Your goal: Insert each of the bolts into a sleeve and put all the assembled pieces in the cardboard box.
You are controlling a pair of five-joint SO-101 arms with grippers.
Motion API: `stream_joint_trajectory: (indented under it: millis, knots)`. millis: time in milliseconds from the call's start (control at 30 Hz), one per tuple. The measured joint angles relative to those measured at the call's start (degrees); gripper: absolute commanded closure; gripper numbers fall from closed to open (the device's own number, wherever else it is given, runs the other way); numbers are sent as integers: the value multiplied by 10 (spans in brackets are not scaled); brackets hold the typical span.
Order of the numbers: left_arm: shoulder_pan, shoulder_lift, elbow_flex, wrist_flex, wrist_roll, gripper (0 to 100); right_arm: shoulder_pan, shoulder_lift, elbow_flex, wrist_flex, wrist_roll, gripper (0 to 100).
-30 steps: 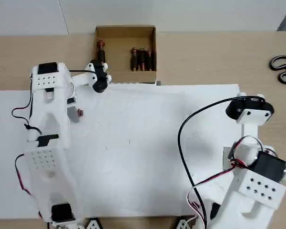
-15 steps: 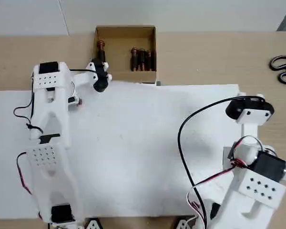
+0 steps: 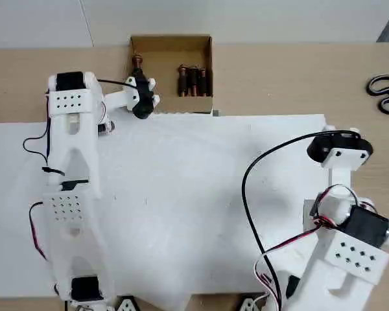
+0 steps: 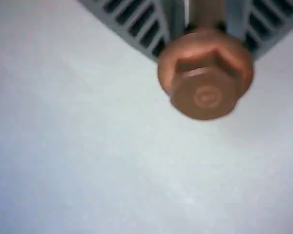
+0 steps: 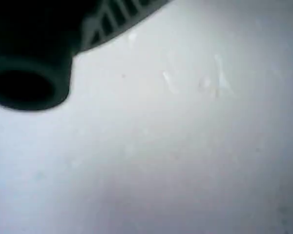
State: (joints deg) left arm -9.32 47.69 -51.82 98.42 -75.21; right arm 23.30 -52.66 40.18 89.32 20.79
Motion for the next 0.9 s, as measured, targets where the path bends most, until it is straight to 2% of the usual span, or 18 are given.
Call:
stream_joint_trajectory:
  millis: [167, 267, 433, 567, 667, 767, 900]
  knots:
    - [2, 0, -33, 6, 2, 995, 0, 0, 0, 0, 0, 995]
    - [2, 0, -63, 6, 37, 995, 0, 0, 0, 6, 0, 995]
    - [7, -11, -98, 9, 198, 995, -37, 0, -27, 33, 1, 991]
    - [21, -74, -98, 10, 321, 995, -85, -2, -68, 44, -15, 994]
    - [33, -139, -98, 10, 379, 995, -119, -4, -85, 44, -18, 995]
    - [45, -189, -91, 10, 404, 995, -142, -4, -88, 37, -18, 995]
    - [54, -251, -88, 10, 454, 995, -147, -4, -105, 25, -18, 995]
